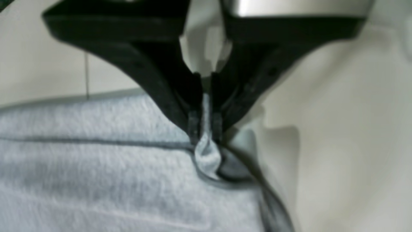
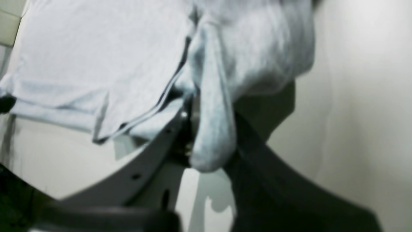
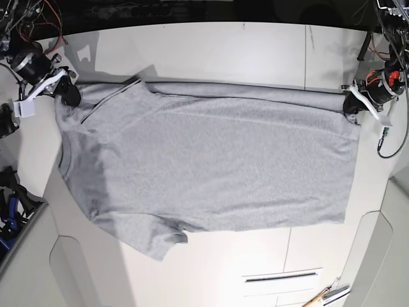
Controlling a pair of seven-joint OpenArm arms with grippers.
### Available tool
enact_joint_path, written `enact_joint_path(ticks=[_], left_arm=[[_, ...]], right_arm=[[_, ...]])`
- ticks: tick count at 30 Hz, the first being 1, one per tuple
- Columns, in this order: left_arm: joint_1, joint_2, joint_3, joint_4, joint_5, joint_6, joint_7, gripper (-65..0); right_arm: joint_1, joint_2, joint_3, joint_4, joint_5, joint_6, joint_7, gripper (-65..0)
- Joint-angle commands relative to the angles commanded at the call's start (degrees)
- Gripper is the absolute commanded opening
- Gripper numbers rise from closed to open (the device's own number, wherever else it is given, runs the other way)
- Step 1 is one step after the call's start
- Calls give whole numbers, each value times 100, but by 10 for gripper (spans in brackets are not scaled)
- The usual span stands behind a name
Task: Fold the T-shirt properly
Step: 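Grasp the shirt edge with both grippers and pull it taut, folding inward, then release the shirt edge and move both grippers to the opposite edge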
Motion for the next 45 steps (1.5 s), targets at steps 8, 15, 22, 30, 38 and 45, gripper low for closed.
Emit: enact_joint_path(ticks=[8, 15, 22, 30, 38, 45], left_arm=[[1209, 0, -7, 1001, 24, 2, 20, -650], [1683, 7, -627, 1036, -33, -2, 42, -650], [1751, 20, -835, 1036, -361, -221, 85, -650], [1749, 20, -835, 1036, -540, -216, 249, -460], [1746, 15, -960, 1036, -555, -192, 404, -402], [1694, 13, -2223, 1036, -1259, -4, 315, -361]], right_arm=[[-887, -2, 166, 400, 44, 0, -20, -650], [-1167, 20, 212, 398, 52, -2, -262, -650], [-1161, 184, 275, 398, 50, -22, -258, -650], [-1163, 181, 278, 396, -146, -44, -249, -488], [-1078, 184, 627, 398, -120, -66, -201, -393], [-96, 409, 1510, 396, -343, -114, -35, -393]])
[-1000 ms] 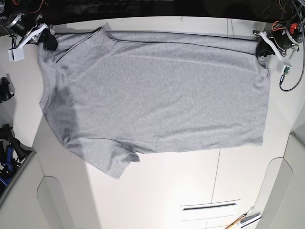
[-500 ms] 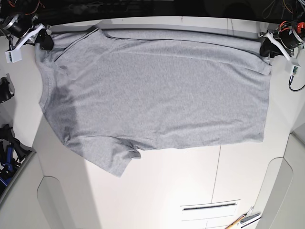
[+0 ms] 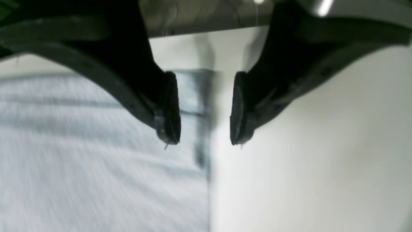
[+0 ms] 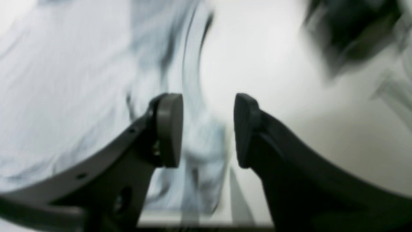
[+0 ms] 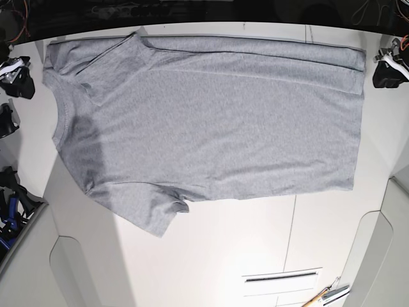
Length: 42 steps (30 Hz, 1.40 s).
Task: Fold the T-shirt properly
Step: 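Release the shirt edge and move both grippers to the opposite edge, then grasp the shirt's hem-side edge with both grippers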
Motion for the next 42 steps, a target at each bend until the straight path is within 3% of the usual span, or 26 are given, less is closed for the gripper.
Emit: enact_joint_path(ticks=[2, 5, 6, 8, 12, 14, 16, 20, 22, 26, 29, 34, 42], left_arm=[[-105, -2, -179, 0, -57, 0, -7, -361], [-367, -2, -151, 0, -50, -63, -24, -352], [-455, -2, -131, -2, -42, -61, -50, -334], [-619, -13, -127, -13, 17, -63, -216, -300], [-1067, -74, -48, -140, 212, -59, -470, -298], [-1335, -197, 210, -361, 229, -59, -474, -298], [-1681, -269, 551, -675, 553, -33, -557, -298], [-2570, -380, 1228, -1633, 1029, 149, -772, -298], [-3064, -396, 1510, -2151, 1161, 149, -772, -298], [-4061, -396, 2006, -3307, 1300, 149, -778, -298], [-4725, -393, 2323, -4186, 1510, 131, -901, -298], [-5427, -391, 2546, -5195, 1801, 133, -1119, -298], [-5466, -280, 2846, -5337, 1751, 111, -1071, -298]], right_arm=[[337, 151, -44, -28, -212, -72, 439, -393], [979, 426, -188, -315, -662, -402, 737, -393], [1196, 525, -269, -520, -774, -439, 859, -393], [1700, 741, -498, -1108, -957, -448, 1106, -393], [2905, 1143, -1104, -2592, -1281, -439, 1401, -393], [3506, 1327, -1530, -3368, -1462, -431, 1735, -393], [4028, 1462, -2039, -4096, -1628, -380, 2120, -393], [4894, 1473, -3095, -5261, -2168, -378, 2603, -393], [5184, 1471, -3593, -5731, -2190, -369, 2632, -393], [5523, 1473, -4360, -6395, -2332, -9, 2640, -393], [5536, 1473, -4642, -6572, -2339, 37, 2643, -393], [5506, 1480, -4750, -6826, -2837, 50, 2671, -393], [5466, 1401, -4750, -7099, -2778, 74, 2662, -393]])
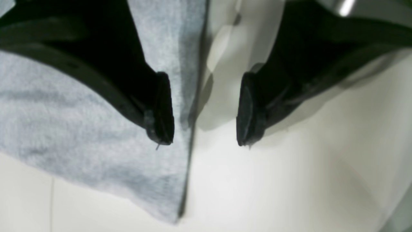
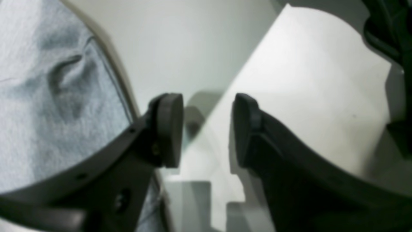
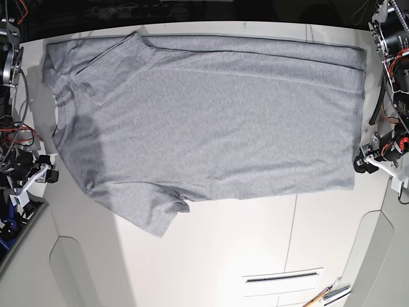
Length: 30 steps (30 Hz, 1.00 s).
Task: Fold the T-shirt properly
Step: 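Grasp the shirt's hem-side edge with both grippers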
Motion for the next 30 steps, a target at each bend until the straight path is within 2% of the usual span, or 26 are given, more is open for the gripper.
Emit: enact_joint_path(ticks=[5, 8, 13, 30], left_arm=[[-2, 50, 415, 0, 0, 2, -2, -298], [-4, 129, 444, 0, 0, 0, -4, -298], [-4, 203, 444, 0, -2, 0, -4, -298], [-2, 205, 444, 0, 0, -2, 2, -298]], right_arm=[[-190, -136, 0, -7, 0, 66, -4, -393], [-247, -164, 0, -7, 7, 149, -15, -393], [-249, -234, 0, -2, 302, 149, -258, -393], [-315, -605, 0, 153, 470, 151, -518, -393]])
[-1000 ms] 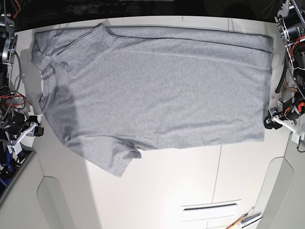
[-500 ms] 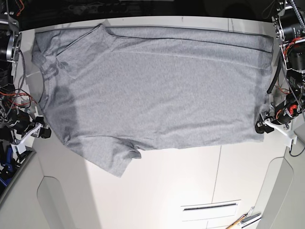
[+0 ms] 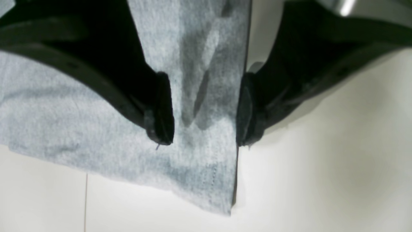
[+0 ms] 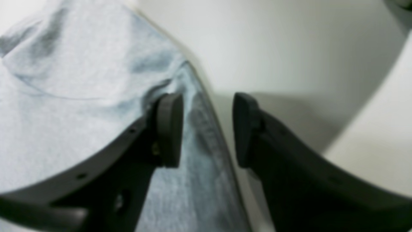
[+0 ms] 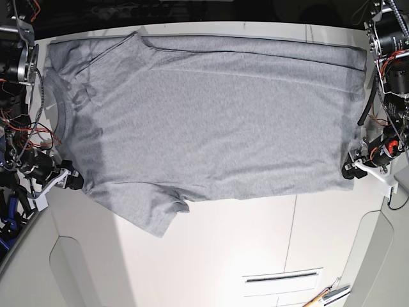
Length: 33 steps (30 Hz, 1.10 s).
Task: Fold the T-shirt properly
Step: 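Grasp the shirt's hem-side edge with both grippers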
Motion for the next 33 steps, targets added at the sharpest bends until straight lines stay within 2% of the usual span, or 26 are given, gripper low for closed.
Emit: enact_joint_path(ticks=[11, 19, 24, 30, 32, 33], left_arm=[[0, 2, 0, 0, -107, 0, 42, -298], [-2, 17, 0, 0, -247, -2, 85, -298], [-2, 203, 0, 0, -251, -240, 168, -298], [-4, 282, 0, 0, -251, -236, 164, -298], [-4, 282, 0, 0, -249, -236, 166, -337], [-4, 282, 0, 0, -247, -236, 164, -391]], right_arm=[[-13, -208, 0, 39, 2, 2, -2, -393], [-13, -210, 0, 48, 7, 0, -24, -394], [-13, -210, 0, 48, 149, 42, -138, -394], [-13, -210, 0, 48, 197, 39, -284, -402], [-13, -210, 0, 48, 195, 39, -284, -439], [-13, -210, 0, 48, 195, 37, -284, -462]])
